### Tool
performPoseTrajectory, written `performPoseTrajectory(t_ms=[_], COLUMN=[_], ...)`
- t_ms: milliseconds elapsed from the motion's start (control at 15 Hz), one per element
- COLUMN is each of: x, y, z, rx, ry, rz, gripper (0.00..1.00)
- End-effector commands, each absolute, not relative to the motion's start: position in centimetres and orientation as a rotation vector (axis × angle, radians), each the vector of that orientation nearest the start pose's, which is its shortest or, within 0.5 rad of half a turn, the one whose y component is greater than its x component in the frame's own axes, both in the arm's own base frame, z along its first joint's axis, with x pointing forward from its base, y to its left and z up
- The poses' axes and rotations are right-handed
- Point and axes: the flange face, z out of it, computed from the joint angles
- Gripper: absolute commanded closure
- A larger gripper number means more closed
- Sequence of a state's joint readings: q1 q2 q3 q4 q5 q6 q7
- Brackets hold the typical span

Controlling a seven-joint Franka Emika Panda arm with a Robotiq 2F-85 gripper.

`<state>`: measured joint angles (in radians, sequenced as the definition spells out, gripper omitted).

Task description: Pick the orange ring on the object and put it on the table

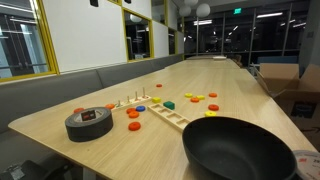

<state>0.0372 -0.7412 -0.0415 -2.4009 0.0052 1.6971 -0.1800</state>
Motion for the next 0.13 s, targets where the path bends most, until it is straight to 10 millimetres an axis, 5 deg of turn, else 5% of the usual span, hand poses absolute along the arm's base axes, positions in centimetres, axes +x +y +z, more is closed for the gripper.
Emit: performPoseTrajectory(t_ms=[0,67], x=[32.92,32.91], y=[-0.4,-0.39], z=[56.61,56.56], rx=[-3.098,-3.098], ry=[-0.287,-0.287], rz=[-0.06,-0.058], gripper=[0.0,0.0])
